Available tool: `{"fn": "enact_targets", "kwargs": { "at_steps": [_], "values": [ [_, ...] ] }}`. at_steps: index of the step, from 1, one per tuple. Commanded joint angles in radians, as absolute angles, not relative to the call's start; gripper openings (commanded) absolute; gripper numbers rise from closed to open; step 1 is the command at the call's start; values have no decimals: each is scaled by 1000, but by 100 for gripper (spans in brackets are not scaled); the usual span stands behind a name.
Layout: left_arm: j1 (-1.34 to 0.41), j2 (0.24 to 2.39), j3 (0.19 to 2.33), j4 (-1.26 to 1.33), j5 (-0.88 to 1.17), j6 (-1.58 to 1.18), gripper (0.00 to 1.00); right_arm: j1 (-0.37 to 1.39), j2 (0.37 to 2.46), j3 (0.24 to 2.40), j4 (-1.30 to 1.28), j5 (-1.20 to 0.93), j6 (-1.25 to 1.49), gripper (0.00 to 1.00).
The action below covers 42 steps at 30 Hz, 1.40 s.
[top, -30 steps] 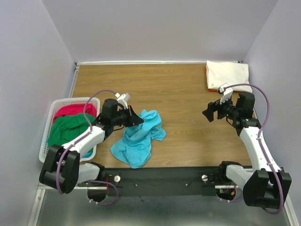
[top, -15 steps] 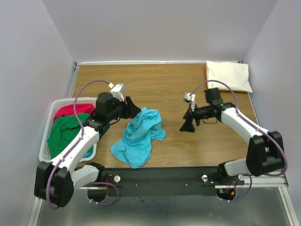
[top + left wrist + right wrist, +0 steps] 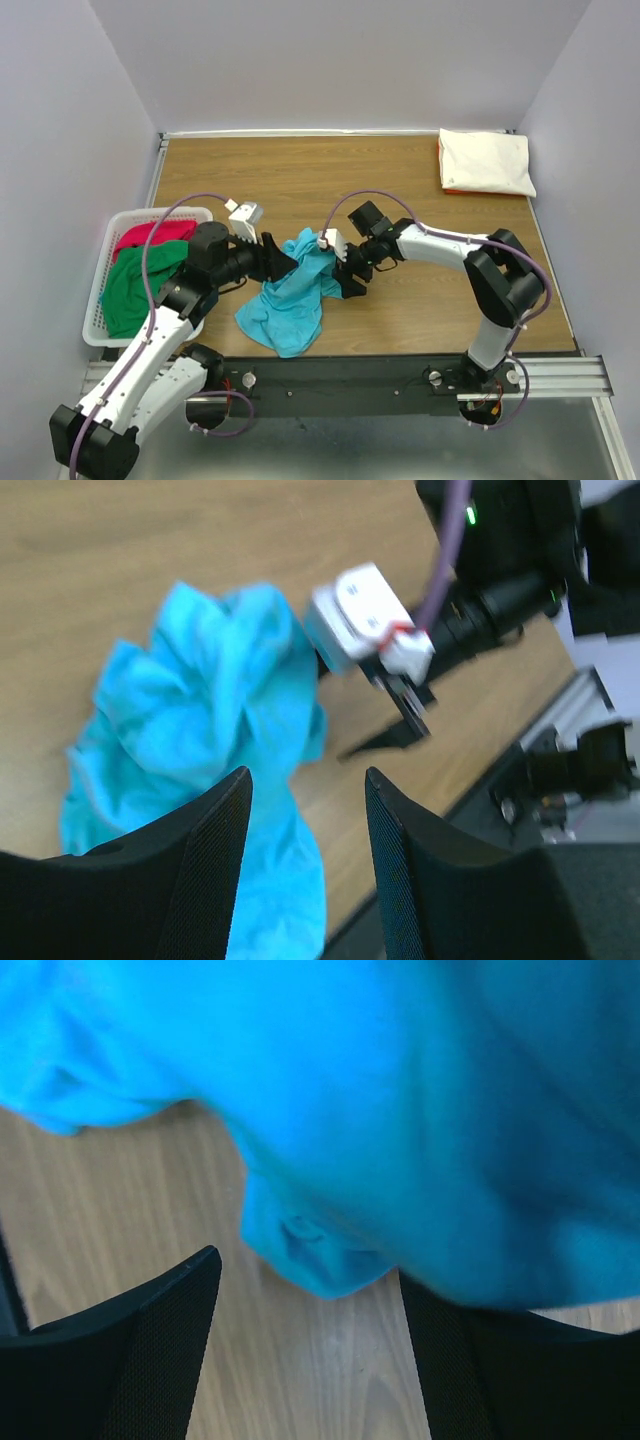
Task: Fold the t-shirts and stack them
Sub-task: Flatten the tshirt out
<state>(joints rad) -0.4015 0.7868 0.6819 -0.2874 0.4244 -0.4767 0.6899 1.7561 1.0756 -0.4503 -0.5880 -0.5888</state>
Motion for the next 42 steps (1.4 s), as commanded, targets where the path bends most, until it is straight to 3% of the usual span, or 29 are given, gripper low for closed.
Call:
{"fn": "enact_targets", "kwargs": {
  "at_steps": [1,7,15,18,28,30,31,34,42],
  "values": [
    [-448,741,600,-367,558,-529,57,698,1821,1100,-371,-434,-496,77],
    [-589,807,552,-345,520,-597,57,707,1867,1108,-368,-371,-450,64],
    [-839,1026,586,-273,391,-635,57,696,1766,1063,-383,-348,-433,9],
    [-932,1142,633,-296,257,-649,57,664,1724,1055,-402,-354,-426,1],
    [-1101,1500,775,-443,-104,-676,54,614,1637,1023,-454,-390,-428,1],
    [-1103,1538,807,-451,-135,-678,44,611,1626,1017,-460,-397,-433,1],
    [-1104,1546,824,-448,-149,-678,31,609,1618,1016,-465,-400,-433,1],
    [-1108,1545,850,-445,-169,-673,10,603,1605,1012,-472,-399,-439,0],
    [-1104,1350,828,-431,-169,-660,2,534,1555,993,-506,-417,-469,3]
  ]
}}
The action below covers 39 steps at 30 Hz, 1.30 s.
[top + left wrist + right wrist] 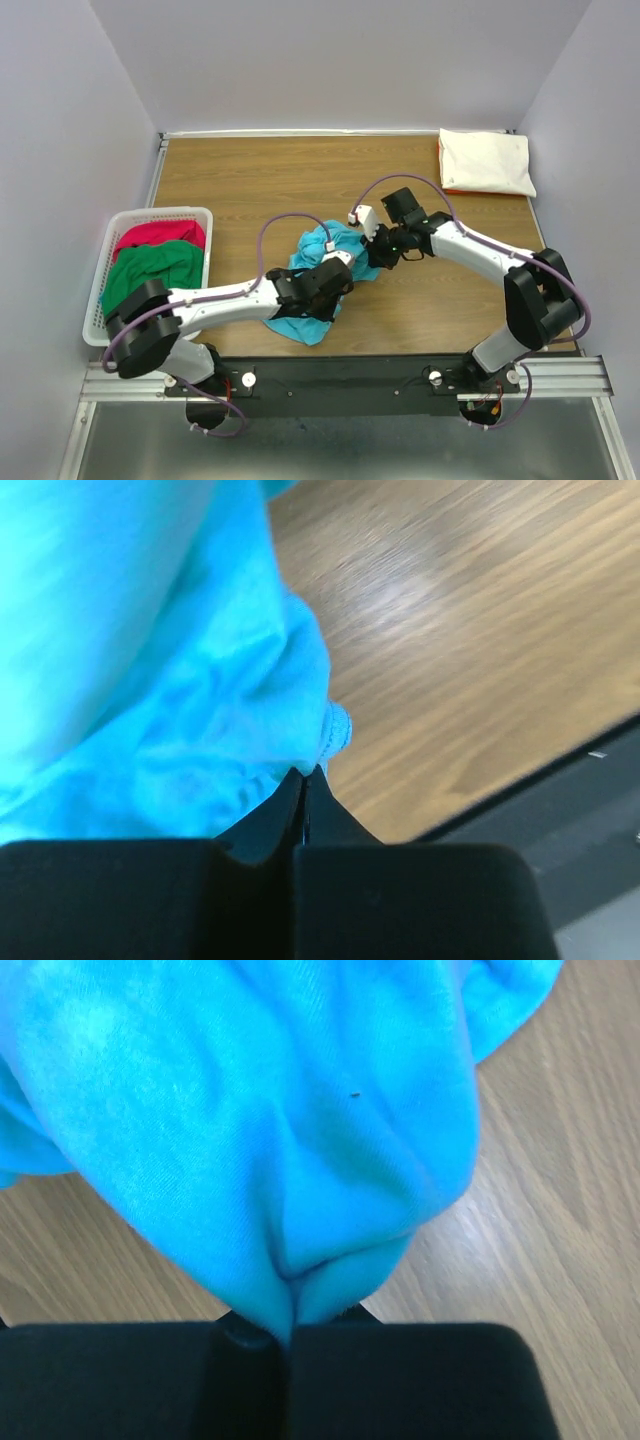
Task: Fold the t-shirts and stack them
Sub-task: Flatten the tshirt out
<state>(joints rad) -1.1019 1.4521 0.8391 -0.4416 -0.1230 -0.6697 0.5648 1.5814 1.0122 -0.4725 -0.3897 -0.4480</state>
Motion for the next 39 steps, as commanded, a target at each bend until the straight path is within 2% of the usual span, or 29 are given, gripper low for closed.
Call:
{"fn": "enact_targets", "kwargs": {
  "at_steps": [1,8,10,11,12,14,15,18,22,27,29,33,34,35,37,39],
  "values": [
    [-1094,1320,807,-414,-141,-654,2,525,1557,982,-508,-434,-472,4],
    [-1072,1296,738,-312,-14,-635,0,509,1666,954,-505,-436,-502,5],
    [-1071,1302,733,-295,-5,-635,0,491,1701,959,-503,-454,-492,7],
    [-1069,1307,733,-290,-5,-635,0,485,1709,960,-505,-460,-485,12],
    [-1069,1313,736,-282,-5,-635,0,474,1710,963,-505,-471,-480,24],
    [-1066,1318,739,-276,-6,-634,0,463,1703,962,-505,-482,-469,38],
    [-1062,1318,739,-275,-6,-630,0,457,1697,960,-505,-482,-469,49],
    [-1051,1307,739,-273,-6,-624,0,453,1672,945,-505,-474,-466,56],
    [-1037,1284,736,-272,-2,-618,0,451,1664,919,-506,-501,-457,56],
    [-1020,1253,727,-264,35,-614,0,451,1697,902,-511,-564,-448,55],
    [-1012,1243,726,-267,40,-612,0,451,1713,905,-518,-580,-443,49],
    [-1002,1223,723,-267,38,-615,0,451,1723,919,-531,-580,-442,27],
    [-999,1215,721,-267,37,-614,0,451,1717,923,-537,-560,-442,15],
    [-994,1209,721,-271,35,-614,0,449,1694,926,-546,-543,-445,10],
    [-983,1186,722,-275,37,-609,0,439,1654,937,-561,-491,-457,3],
    [-973,1154,729,-273,35,-601,0,422,1584,949,-583,-459,-475,1]
  ]
}}
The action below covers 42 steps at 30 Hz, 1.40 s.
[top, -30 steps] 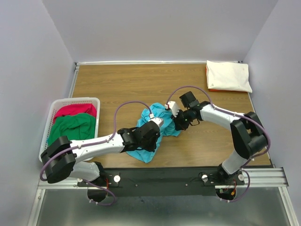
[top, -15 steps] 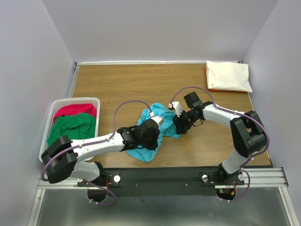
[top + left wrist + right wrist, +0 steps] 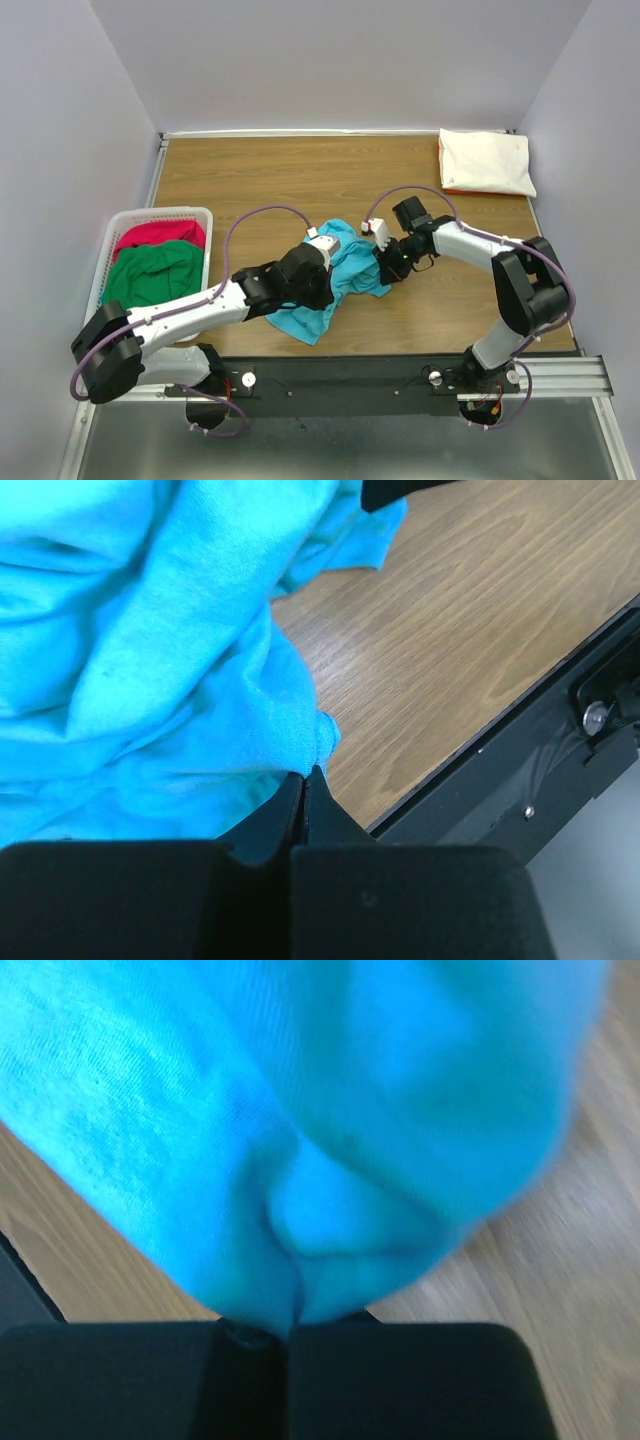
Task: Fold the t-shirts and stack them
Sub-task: Flatten the tshirt out
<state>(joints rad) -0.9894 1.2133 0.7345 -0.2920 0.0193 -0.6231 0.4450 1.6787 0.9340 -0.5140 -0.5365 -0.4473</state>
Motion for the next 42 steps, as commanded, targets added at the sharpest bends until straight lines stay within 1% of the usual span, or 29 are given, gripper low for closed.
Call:
{"fn": "enact_targets", "kwargs": {
  "at_steps": [1,7,10,17,21,22,25,29,32,33,36,37,39,40,41,42],
  "values": [
    [-957,1144,732,-275,41,-595,0,399,1560,959,-594,-427,-486,1],
    [-879,1049,810,-275,87,-529,0,289,1413,1098,-699,-365,-571,1],
    [-833,1013,895,-290,110,-471,0,255,1358,1161,-718,-318,-598,1],
    [-807,1020,1084,-330,144,-359,0,206,1276,1261,-726,-275,-624,0],
    [-807,1070,1149,-281,282,-313,0,195,1192,1350,-736,-241,-649,1],
    [-807,1087,1167,-269,361,-311,0,193,1177,1382,-738,-224,-652,1],
    [-831,1161,1198,-226,481,-322,0,192,1123,1428,-741,-178,-660,1],
    [-913,1244,1314,-210,506,-311,0,169,1095,1523,-747,-152,-646,0],
    [-946,1293,1412,-207,526,-310,0,147,1126,1618,-746,-149,-618,1],
    [-953,1295,1434,-201,531,-313,0,143,1143,1685,-746,-156,-608,1],
    [-956,1272,1483,-164,546,-331,0,138,1227,1791,-747,-222,-566,1],
    [-956,1258,1477,-149,539,-343,0,140,1251,1846,-752,-285,-558,1],
    [-939,1195,1413,-99,514,-383,0,140,1348,1887,-765,-381,-531,4],
    [-927,1171,1338,-85,487,-403,0,141,1391,1916,-781,-485,-513,5],
    [-911,1117,1289,-56,470,-422,0,149,1432,1927,-791,-526,-485,5],
    [-861,1086,1234,-40,453,-487,0,182,1519,1931,-795,-549,-474,6]
  ]
}}
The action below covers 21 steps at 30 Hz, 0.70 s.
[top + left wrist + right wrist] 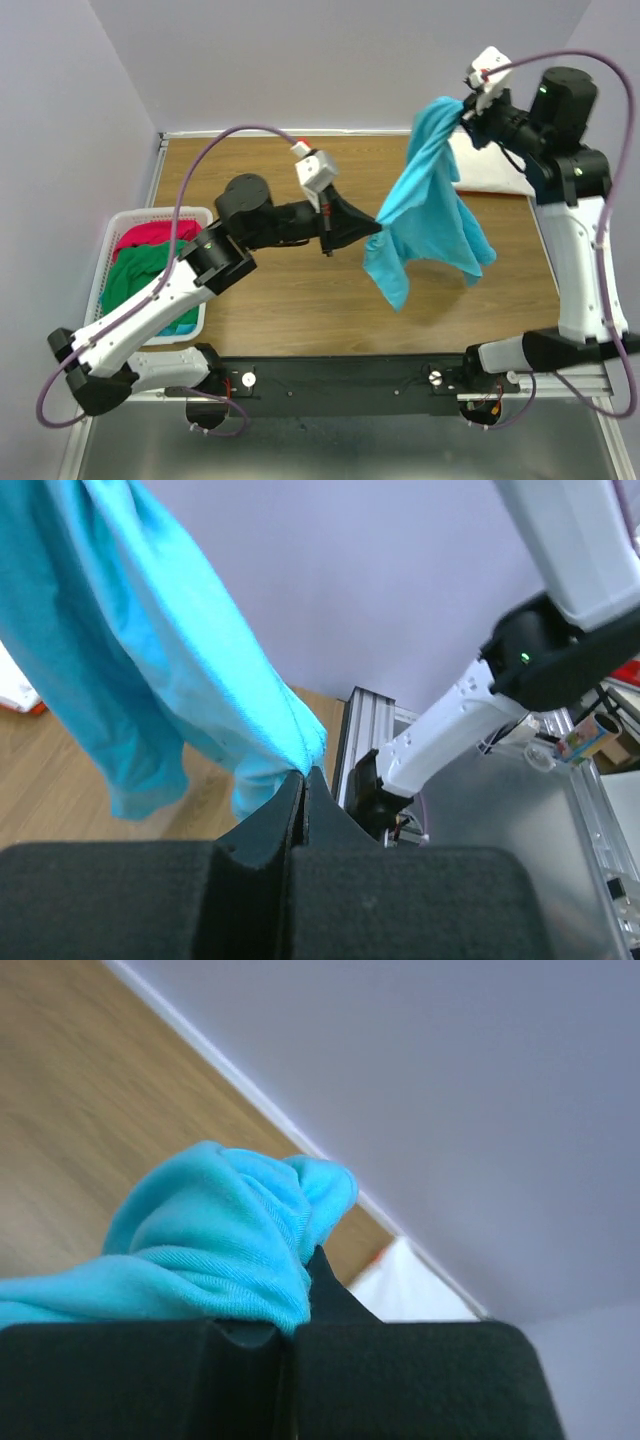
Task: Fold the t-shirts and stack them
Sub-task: Flatten the tshirt out
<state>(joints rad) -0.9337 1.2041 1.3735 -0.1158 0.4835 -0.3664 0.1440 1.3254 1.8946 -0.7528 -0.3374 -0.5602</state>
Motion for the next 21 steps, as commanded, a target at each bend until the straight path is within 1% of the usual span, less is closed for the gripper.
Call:
{"fn": "enact_targets", "kwargs": {
  "at_steps": [1,2,3,4,5,6,7,8,9,10,11,12,13,14,15,17,19,21],
  "values": [
    [-832,1054,1170,-16,436,-527,0,211,1555,1927,-795,-558,-469,7],
    [-792,1020,1101,-6,427,-591,0,245,1593,1913,-789,-558,-468,10],
    [-760,950,943,73,417,-647,0,282,1641,1907,-781,-554,-465,14],
    [-693,915,863,102,407,-770,0,354,1725,1899,-760,-539,-459,19],
    [-661,846,697,153,396,-834,0,388,1783,1905,-750,-537,-443,20],
    [-638,812,611,176,378,-894,0,415,1836,1917,-741,-538,-424,23],
    [-611,778,527,198,345,-967,0,454,1961,1948,-730,-543,-395,37],
    [-560,746,364,230,345,-1071,0,468,2021,1988,-732,-546,-364,45],
    [-522,686,295,279,348,-1122,3,477,2073,2082,-733,-534,-292,56],
    [-456,628,202,296,365,-1162,26,486,2150,2133,-739,-506,-267,71],
    [-427,627,180,273,365,-1163,39,486,2163,2134,-741,-485,-265,71],
    [-405,576,178,234,357,-1151,48,486,2166,2141,-739,-456,-265,74],
    [-391,554,187,194,339,-1131,61,480,2142,2126,-739,-416,-271,79],
    [-381,526,227,110,322,-1076,66,471,2119,2102,-738,-417,-293,80],
    [-379,522,256,65,298,-1050,70,459,2099,2074,-738,-425,-298,80],
    [-379,532,334,-22,250,-985,70,407,2051,1973,-736,-468,-305,80],
    [-379,584,382,-52,235,-898,70,351,1981,1886,-735,-504,-331,80],
    [-379,667,443,-66,238,-838,70,318,1938,1749,-736,-572,-370,80]
  ]
}}
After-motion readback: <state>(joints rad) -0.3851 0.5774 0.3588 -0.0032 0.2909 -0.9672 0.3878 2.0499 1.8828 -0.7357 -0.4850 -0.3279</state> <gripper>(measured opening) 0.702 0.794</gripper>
